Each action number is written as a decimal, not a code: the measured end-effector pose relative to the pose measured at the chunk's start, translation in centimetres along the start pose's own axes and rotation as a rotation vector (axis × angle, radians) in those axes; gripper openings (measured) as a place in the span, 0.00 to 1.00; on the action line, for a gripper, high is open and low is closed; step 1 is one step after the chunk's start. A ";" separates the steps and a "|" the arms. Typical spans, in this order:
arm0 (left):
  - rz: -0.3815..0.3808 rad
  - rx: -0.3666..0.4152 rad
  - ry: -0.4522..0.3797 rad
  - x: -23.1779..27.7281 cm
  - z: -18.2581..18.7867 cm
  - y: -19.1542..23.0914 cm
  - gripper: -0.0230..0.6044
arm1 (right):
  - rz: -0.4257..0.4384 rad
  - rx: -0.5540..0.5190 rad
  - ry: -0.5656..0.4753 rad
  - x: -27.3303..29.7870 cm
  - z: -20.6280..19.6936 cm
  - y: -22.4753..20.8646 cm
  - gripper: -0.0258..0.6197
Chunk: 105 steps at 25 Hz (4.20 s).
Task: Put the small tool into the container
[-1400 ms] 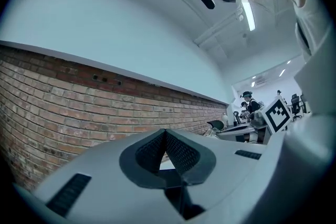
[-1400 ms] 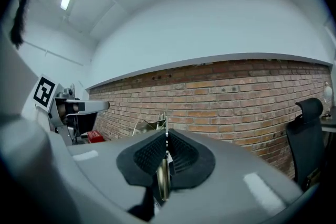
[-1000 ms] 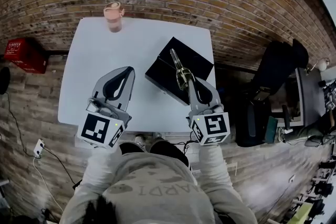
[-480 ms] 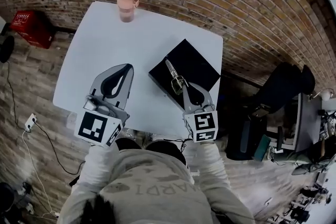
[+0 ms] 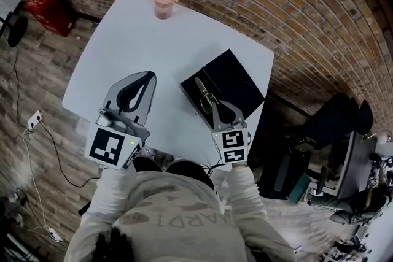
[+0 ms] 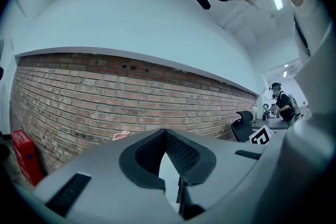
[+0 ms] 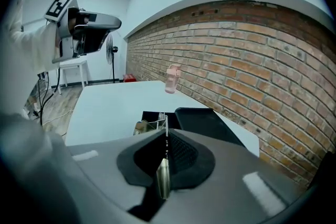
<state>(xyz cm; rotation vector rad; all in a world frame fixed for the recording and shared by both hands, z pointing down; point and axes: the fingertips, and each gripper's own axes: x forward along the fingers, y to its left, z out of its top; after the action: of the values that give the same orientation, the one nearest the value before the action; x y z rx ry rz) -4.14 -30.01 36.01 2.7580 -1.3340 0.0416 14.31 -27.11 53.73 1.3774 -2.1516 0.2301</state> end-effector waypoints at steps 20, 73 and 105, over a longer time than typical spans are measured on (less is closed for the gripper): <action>0.113 0.004 0.020 -0.5 -0.4 1.4 0.04 | 0.008 -0.082 0.145 4.1 -3.5 -0.5 0.07; 0.025 0.041 -0.021 -4.1 1.7 -2.3 0.04 | 0.037 0.207 -0.046 -2.7 0.8 1.4 0.05; -0.143 0.076 -0.051 -4.8 3.0 -8.7 0.04 | -0.202 0.317 -0.418 -17.6 7.0 -0.1 0.06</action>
<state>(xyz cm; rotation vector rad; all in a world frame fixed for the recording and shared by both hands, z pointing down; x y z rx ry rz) -0.33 -21.08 32.21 2.9298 -1.1651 0.0143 17.22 -16.45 38.30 1.9576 -2.3550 0.2264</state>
